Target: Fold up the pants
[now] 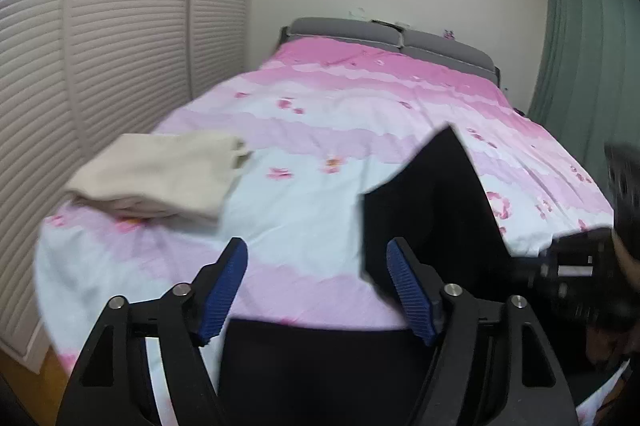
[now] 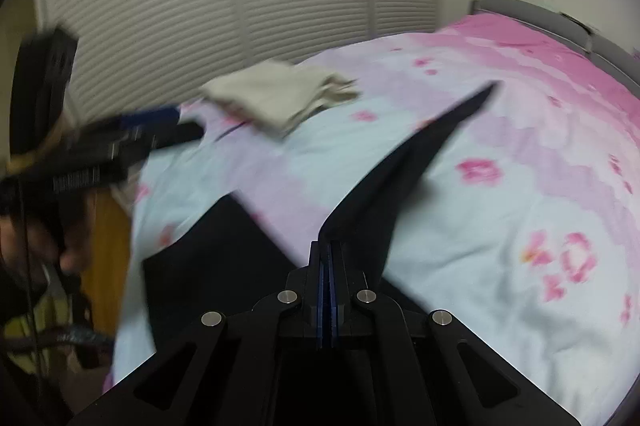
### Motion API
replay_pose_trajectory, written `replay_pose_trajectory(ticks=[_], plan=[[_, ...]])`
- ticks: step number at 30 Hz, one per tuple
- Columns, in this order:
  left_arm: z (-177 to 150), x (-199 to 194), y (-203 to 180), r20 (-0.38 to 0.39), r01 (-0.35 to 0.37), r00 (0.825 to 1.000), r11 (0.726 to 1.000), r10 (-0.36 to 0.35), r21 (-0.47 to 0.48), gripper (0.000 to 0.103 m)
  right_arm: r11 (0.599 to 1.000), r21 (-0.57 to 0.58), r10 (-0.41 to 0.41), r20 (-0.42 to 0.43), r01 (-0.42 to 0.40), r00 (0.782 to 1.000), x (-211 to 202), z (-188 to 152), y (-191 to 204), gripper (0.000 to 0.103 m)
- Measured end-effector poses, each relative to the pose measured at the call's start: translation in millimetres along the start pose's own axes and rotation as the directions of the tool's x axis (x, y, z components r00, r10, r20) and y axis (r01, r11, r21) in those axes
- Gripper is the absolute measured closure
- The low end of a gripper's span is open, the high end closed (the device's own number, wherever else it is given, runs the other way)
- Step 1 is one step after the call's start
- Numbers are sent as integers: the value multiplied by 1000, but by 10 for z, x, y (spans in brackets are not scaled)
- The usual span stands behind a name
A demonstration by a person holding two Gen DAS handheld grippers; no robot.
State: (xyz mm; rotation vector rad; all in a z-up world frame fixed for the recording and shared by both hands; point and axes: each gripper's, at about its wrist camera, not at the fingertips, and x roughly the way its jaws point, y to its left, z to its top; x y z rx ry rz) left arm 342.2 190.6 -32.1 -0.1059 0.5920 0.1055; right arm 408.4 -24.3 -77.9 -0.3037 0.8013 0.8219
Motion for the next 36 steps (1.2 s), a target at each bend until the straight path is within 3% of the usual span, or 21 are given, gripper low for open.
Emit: replay_pose_trajectory(ticks=[4, 10, 16, 21, 25, 30, 32, 36], plan=[[-243, -324, 248, 2, -40, 999, 999, 40, -1, 30, 996, -77, 31, -78, -38, 996, 256, -366, 621, 100], [-690, -500, 546, -49, -86, 995, 996, 86, 9, 30, 989, -144, 11, -163, -35, 987, 635, -930, 1135, 99], [-979, -596, 737, -80, -88, 993, 996, 86, -16, 30, 995, -103, -19, -104, 8, 994, 544, -1042, 1222, 99], [-1052, -643, 771, -74, -81, 994, 997, 79, -19, 30, 989, -147, -42, -77, 31, 996, 505, -1134, 1472, 98], [-1100, -651, 771, -76, -73, 995, 997, 72, -18, 30, 994, -105, -37, -72, 30, 997, 539, -1152, 1455, 98], [-1163, -636, 731, -84, -66, 994, 998, 65, -13, 30, 996, -69, -67, -39, 64, 997, 479, -1165, 1442, 90], [-1178, -631, 715, -87, -61, 994, 998, 59, -16, 30, 998, -21, -67, -9, 67, 998, 381, -1158, 1407, 69], [-1179, -659, 642, -76, -53, 996, 998, 51, -21, 30, 993, 107, -65, 75, 57, 995, 87, -1171, 1294, 61]])
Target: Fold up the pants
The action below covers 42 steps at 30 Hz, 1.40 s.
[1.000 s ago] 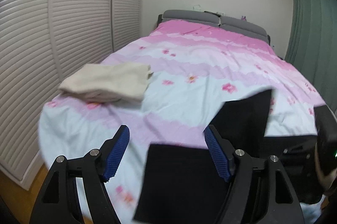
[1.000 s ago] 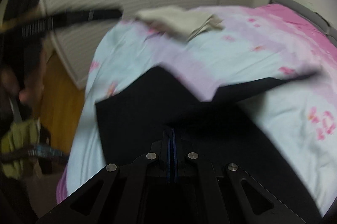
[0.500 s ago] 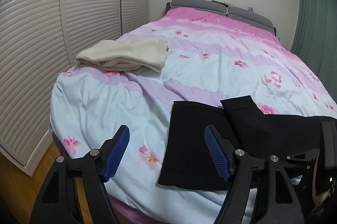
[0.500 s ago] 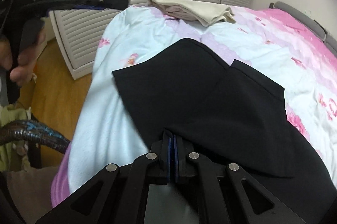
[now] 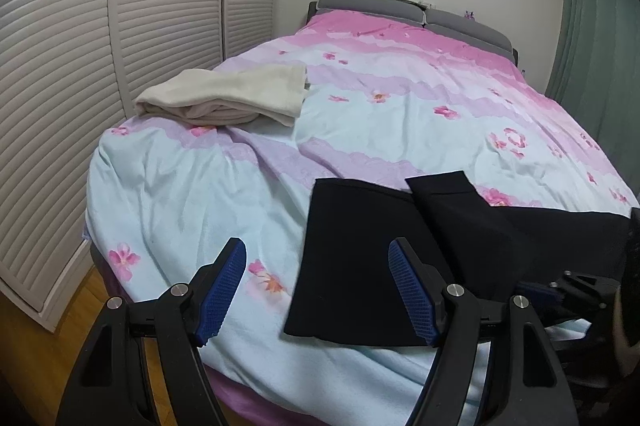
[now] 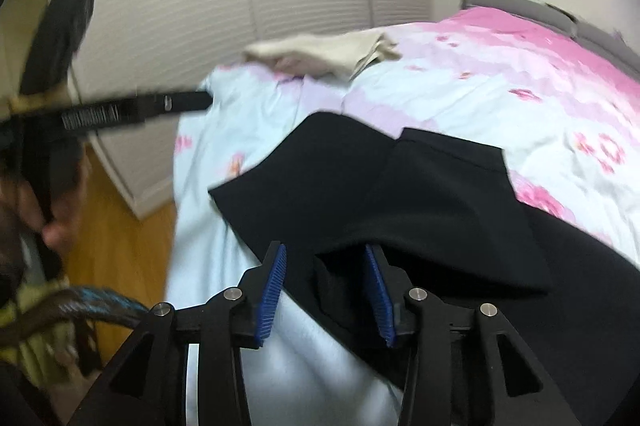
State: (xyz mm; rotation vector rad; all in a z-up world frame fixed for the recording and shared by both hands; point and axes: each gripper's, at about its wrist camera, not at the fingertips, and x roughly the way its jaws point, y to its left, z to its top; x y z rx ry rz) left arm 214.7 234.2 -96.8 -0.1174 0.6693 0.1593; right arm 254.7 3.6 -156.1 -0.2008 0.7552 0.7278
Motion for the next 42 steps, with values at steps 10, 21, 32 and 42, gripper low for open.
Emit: replay_pose_trajectory(ticks=[10, 21, 32, 42], plan=[[-31, -110, -326, 46, 10, 999, 1000, -11, 30, 30, 921, 387, -63, 38, 43, 997, -378, -115, -737, 56], [0, -61, -563, 46, 6, 999, 999, -9, 48, 30, 652, 758, 26, -4, -14, 1000, 201, -384, -1412, 56], [-13, -172, -145, 43, -53, 998, 998, 54, -17, 30, 935, 353, -34, 162, -26, 986, 35, 403, -364, 99], [-56, -322, 464, 54, -157, 985, 983, 162, -97, 30, 985, 44, 164, 14, -164, 986, 919, 757, 720, 98]])
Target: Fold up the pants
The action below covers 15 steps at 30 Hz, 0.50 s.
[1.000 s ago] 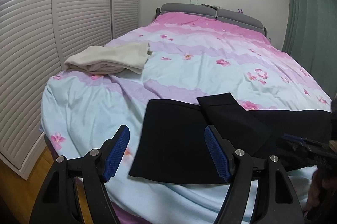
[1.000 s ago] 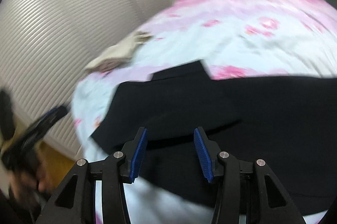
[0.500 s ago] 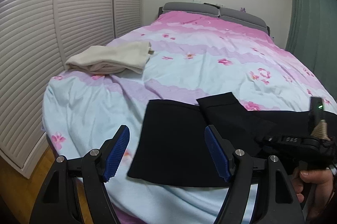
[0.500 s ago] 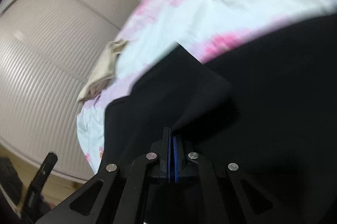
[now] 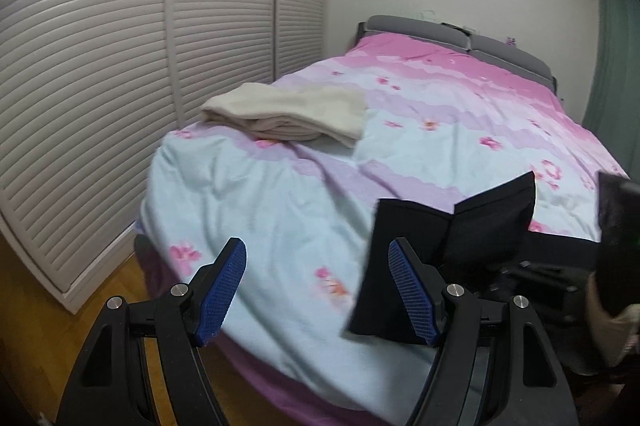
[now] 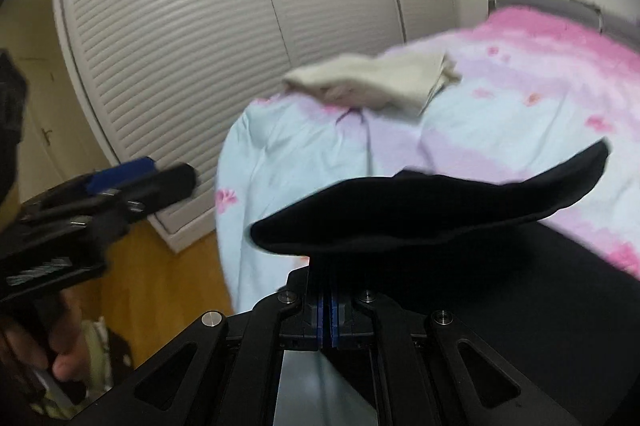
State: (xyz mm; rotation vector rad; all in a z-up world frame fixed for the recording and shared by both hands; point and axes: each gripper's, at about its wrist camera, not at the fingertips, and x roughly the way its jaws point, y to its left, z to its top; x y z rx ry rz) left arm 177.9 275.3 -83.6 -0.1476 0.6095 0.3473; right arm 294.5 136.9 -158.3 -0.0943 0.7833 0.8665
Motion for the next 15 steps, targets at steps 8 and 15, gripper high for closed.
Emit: replay_pose_trajectory(ticks=[8, 15], plan=[[-59, 67, 156, -16, -19, 1000, 1000, 18, -17, 30, 999, 45, 21, -67, -18, 998, 385, -1, -137, 95], [-96, 121, 161, -31, -7, 1000, 1000, 6, -30, 30, 994, -100, 27, -136, -40, 990, 493, 307, 129, 81]])
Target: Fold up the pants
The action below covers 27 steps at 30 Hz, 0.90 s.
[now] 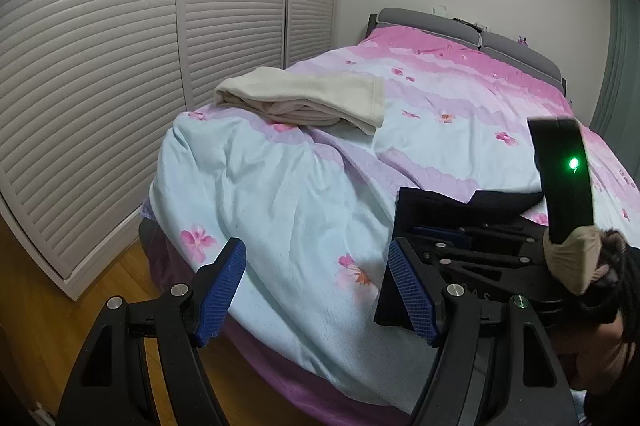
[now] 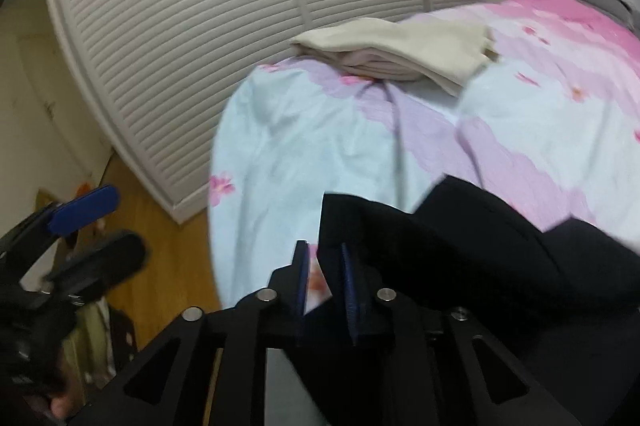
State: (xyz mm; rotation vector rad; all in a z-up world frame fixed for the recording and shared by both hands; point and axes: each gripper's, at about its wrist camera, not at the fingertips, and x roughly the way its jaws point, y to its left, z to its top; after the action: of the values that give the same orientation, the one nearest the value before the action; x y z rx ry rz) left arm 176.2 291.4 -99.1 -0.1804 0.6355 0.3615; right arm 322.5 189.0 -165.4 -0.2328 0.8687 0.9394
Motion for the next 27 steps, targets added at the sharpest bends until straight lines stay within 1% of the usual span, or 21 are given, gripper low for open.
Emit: replay_pose_trajectory(ticks=[1, 3, 7, 10, 13, 15, 17, 19, 20, 22, 25, 26, 27], plan=[[-2, 6, 8, 0, 0, 1000, 1000, 0, -2, 30, 1000, -16, 10, -2, -10, 1000, -17, 10, 46, 78], [-6, 16, 24, -1, 1, 1000, 1000, -1, -6, 30, 999, -33, 38, 3, -38, 999, -66, -14, 121, 77], [-26, 57, 49, -9, 6, 1000, 1000, -6, -12, 30, 999, 27, 20, 49, -21, 999, -168, -66, -7, 77], [-33, 78, 49, -15, 14, 1000, 1000, -14, -13, 30, 996, 86, -19, 74, 13, 997, -275, -110, -178, 77], [-32, 92, 18, -14, 27, 1000, 1000, -27, -10, 30, 985, 166, -57, 113, 38, 992, -511, -242, -356, 77], [-35, 110, -51, -15, 44, 999, 999, -44, -9, 30, 973, 216, -104, 123, 76, 987, -703, -390, -462, 77], [-26, 134, -179, -18, 70, 997, 998, -70, 1, 30, 957, 257, -169, 127, 132, 977, -925, -567, -556, 77], [-17, 146, -352, -18, 98, 995, 995, -98, 22, 30, 931, 302, -250, 124, 203, 960, -1223, -785, -672, 76], [-13, 144, -463, -18, 115, 993, 993, -114, 37, 30, 919, 319, -282, 121, 232, 952, -1349, -858, -723, 74], [-6, 125, -746, -12, 158, 987, 985, -157, 75, 30, 884, 361, -358, 121, 295, 926, -1691, -1065, -829, 70], [-16, 83, -1199, -18, 226, 974, 965, -226, 133, 30, 816, 431, -471, 105, 386, 876, -2221, -1390, -991, 63], [-32, 62, -1376, -24, 251, 968, 955, -251, 157, 30, 781, 464, -513, 93, 419, 853, -2423, -1529, -1059, 63], [-50, 42, -1526, -32, 270, 963, 946, -268, 181, 30, 754, 491, -538, 81, 436, 839, -2565, -1623, -1121, 62]])
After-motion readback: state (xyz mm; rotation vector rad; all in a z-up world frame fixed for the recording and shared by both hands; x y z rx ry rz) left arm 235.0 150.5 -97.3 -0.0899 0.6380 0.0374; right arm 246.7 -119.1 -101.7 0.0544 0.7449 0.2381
